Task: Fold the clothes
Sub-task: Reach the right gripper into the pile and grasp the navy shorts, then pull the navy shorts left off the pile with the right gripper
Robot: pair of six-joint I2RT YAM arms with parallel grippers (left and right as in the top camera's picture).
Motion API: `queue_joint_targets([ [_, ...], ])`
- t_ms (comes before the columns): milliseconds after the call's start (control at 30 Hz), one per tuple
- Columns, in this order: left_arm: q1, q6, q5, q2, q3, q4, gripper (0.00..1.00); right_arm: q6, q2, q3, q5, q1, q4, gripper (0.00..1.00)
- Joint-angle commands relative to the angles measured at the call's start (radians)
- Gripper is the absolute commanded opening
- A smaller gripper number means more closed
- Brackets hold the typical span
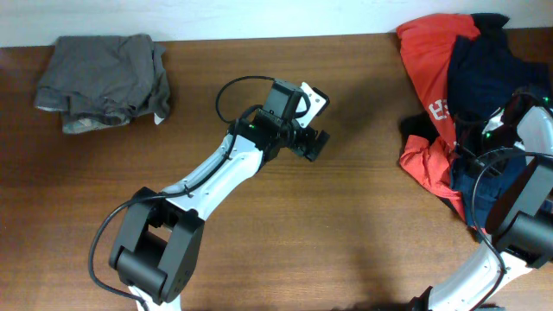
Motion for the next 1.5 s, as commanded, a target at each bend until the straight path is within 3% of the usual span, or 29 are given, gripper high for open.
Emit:
queue_joint_targets([
  [0,0.002,-0.007,-0.003,0.0,0.015,-0.002,0.99,-0.025,-0.033,0.019,-0.05,-0.009,-0.018,0.62],
  [467,0.002,-0.006,-0.003,0.0,0.015,-0.001,0.99,0.032,-0.084,-0.018,-0.046,-0.102,0.001,0.64],
  [933,0.002,-0.006,-0.003,0.0,0.015,0.006,0.99,0.003,-0.082,-0.109,-0.039,-0.052,0.077,0.62],
  [1000,0.002,-0.006,-0.003,0.0,0.015,0.006,0.99,0.004,-0.082,-0.109,-0.032,-0.052,0.079,0.51],
  [1100,0.002,-0.006,-0.004,0.0,0.015,0.006,0.99,0.005,-0.082,-0.109,-0.013,-0.052,0.08,0.06],
  [1467,0.016,-0.014,-0.003,-0.004,0.082,-0.021,0.99,0.008,-0.119,-0.076,-0.102,-0.052,0.056,0.04],
])
